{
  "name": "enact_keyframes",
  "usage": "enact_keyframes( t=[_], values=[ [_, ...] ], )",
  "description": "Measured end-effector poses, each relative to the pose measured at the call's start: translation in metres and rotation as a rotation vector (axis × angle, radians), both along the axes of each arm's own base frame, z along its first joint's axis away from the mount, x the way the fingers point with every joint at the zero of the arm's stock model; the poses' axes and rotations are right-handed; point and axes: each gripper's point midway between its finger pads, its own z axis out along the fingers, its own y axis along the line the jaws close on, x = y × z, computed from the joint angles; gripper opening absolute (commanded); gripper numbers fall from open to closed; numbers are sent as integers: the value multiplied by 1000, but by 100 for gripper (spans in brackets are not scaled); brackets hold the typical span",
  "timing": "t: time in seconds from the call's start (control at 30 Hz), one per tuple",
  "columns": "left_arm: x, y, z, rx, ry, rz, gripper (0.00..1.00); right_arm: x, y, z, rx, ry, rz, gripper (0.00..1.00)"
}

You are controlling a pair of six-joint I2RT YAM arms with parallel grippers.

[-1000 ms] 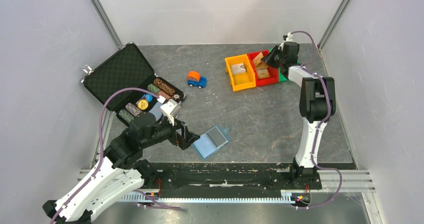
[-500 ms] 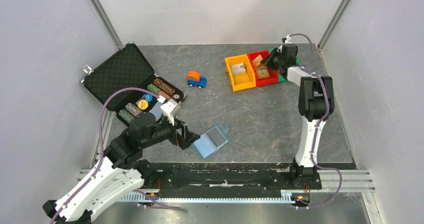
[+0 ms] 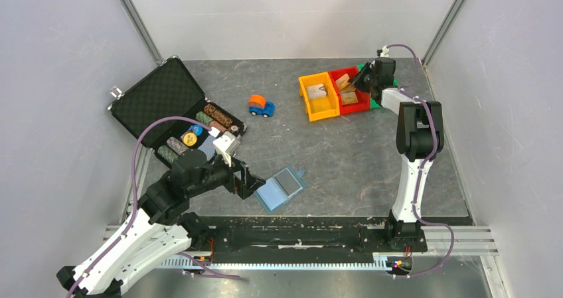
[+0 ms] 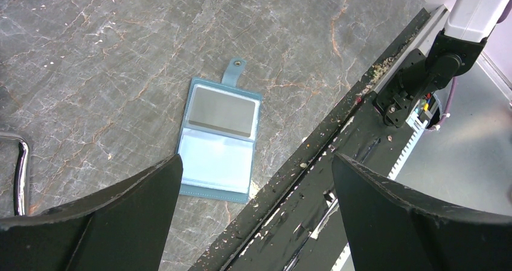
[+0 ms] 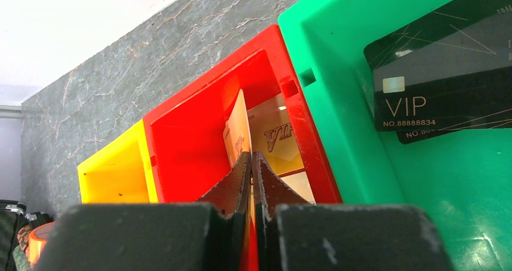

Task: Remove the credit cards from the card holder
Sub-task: Place the credit card in the storage box.

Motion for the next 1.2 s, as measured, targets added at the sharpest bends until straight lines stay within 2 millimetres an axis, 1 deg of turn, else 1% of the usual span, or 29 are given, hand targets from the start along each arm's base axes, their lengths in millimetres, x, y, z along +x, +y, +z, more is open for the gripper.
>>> enact_keyframes(
  t=[0.23,0.43,0.47,0.53,0.6,0.63,0.7,0.77,1.07,1.13,1.2],
  values=[
    [0,0,0,-1,0,0,100,2,-4,1,-10,-7,-21,0],
    [0,0,0,-1,0,-2,100,5,-4,7,-7,-34,-26,0],
    [0,-1,0,-1,0,-2,100,5,-4,8,-5,-40,-27,3],
    [0,-1,0,-2,0,-3,100,6,-5,8,-5,-49,-30,12],
    [0,-1,0,-2,0,-4,100,6,-6,9,-10,-52,-40,19],
    [0,-1,1,-3,-1,-4,100,6,-7,9,-13,-53,-45,22],
    [0,-1,0,-3,0,-5,100,7,-9,12,-22,-59,-52,25],
    [0,-1,0,-2,1,-5,100,7,-11,18,-32,-71,-60,25],
    [2,-2,-2,7,7,1,100,4,-16,60,-77,-137,-58,24],
    [4,0,-3,11,5,12,100,1,-15,71,-84,-151,-47,26],
    [7,1,-4,18,3,29,100,-7,-14,82,-92,-163,-35,27]
  ],
)
